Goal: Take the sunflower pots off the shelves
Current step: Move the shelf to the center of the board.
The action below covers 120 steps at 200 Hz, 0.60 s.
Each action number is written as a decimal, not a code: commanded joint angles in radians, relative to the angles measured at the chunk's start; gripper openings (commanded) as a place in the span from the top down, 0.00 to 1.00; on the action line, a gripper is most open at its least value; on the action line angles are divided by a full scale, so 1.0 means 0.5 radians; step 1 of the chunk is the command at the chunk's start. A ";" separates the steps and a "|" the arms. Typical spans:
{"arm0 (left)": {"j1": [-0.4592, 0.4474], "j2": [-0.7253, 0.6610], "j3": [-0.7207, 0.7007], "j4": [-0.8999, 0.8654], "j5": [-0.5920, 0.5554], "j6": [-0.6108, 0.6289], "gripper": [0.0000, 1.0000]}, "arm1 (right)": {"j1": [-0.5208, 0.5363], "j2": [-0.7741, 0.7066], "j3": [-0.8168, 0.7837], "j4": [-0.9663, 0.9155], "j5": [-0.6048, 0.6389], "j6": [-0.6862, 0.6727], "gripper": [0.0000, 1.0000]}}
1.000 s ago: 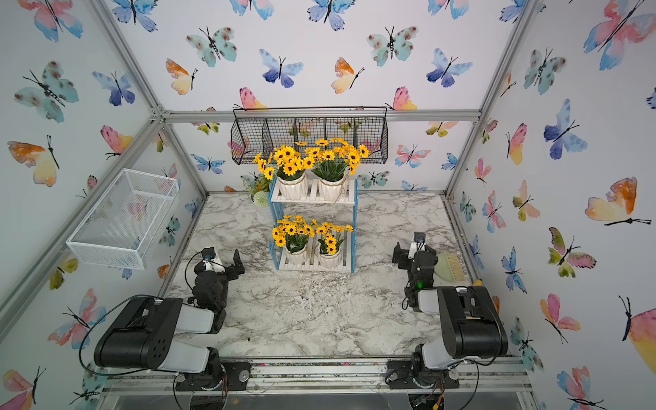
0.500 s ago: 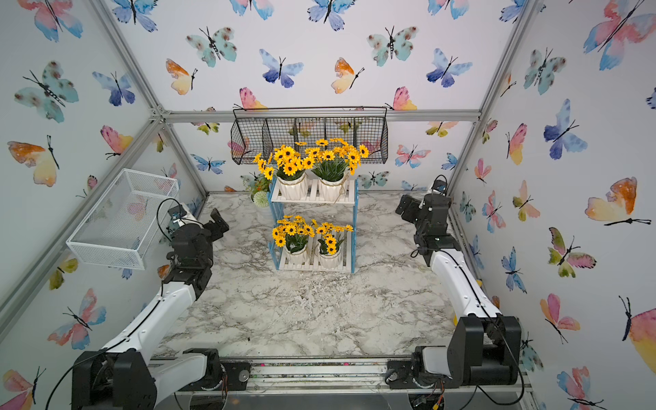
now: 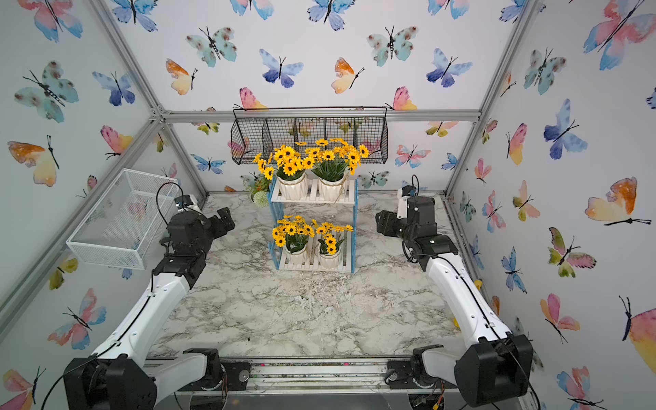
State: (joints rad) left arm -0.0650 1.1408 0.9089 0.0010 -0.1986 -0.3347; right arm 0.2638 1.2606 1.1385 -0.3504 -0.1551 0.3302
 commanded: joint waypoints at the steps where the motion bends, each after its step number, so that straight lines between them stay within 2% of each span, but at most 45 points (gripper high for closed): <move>1: 0.009 0.047 0.063 -0.063 0.089 -0.017 0.02 | 0.132 0.084 0.094 -0.228 -0.039 -0.080 0.31; 68: 0.010 0.107 0.152 -0.063 0.187 0.008 0.02 | 0.371 0.201 0.195 -0.468 0.072 -0.109 0.35; 120: 0.009 0.129 0.152 -0.052 0.206 0.007 0.02 | 0.421 0.255 0.190 -0.524 0.089 -0.087 0.40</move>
State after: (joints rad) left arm -0.0650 1.1992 0.9733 -0.0208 -0.1204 -0.3370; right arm 0.4660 1.3689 1.2129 -0.5694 -0.1318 0.2871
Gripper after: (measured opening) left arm 0.984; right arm 0.606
